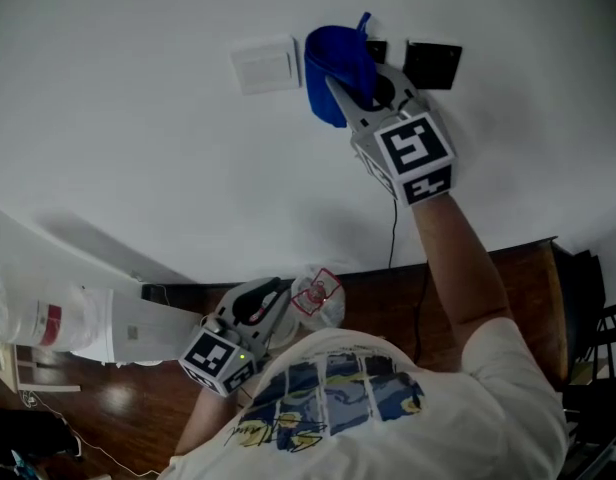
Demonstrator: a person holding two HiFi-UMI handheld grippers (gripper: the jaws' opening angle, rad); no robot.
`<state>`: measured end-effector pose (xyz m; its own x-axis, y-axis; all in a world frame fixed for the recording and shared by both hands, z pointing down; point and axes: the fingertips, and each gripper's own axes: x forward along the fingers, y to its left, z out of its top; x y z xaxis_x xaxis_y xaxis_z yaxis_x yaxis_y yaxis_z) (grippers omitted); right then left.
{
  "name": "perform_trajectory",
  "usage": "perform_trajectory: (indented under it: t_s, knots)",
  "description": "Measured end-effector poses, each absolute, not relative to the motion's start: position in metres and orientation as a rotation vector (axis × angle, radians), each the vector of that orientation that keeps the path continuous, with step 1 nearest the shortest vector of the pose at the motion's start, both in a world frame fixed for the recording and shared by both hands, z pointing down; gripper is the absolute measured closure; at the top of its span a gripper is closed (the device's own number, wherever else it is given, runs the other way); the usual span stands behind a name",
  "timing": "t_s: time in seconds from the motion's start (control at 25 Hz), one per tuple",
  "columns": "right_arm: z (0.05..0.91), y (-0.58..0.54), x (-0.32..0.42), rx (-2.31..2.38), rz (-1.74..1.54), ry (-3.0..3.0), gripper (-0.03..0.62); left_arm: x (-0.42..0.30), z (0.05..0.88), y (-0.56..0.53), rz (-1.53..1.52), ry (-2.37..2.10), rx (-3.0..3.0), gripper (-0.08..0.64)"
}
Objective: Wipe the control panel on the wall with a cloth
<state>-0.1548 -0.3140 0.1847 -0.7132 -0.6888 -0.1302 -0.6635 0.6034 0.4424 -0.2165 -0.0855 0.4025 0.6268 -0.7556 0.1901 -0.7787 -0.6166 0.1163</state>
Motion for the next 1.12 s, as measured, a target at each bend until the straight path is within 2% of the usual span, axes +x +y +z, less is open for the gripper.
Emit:
perform_trajectory:
  t_s: [0.24, 0.68, 0.88, 1.12]
  knots:
    - [0.182, -0.324, -0.095, 1.299, -0.733, -2.686, 0.515, -0.192, 0.402, -0.095, 0.185, -1.192, 2.695, 0.488]
    - [0.173, -0.350, 0.056, 1.545, -0.706, -2.556, 0.516, -0.109, 0.404, -0.115, 0.224, -1.059, 2.757, 0.488]
    - [0.181, -0.367, 0.091, 1.603, -0.661, -2.553, 0.517, -0.086, 0.407, -0.121, 0.260, -1.045, 2.750, 0.488]
    - [0.180, -0.357, 0.091, 1.537, -0.724, -2.528, 0.517, -0.082, 0.401, -0.123, 0.229, -1.089, 2.738, 0.488]
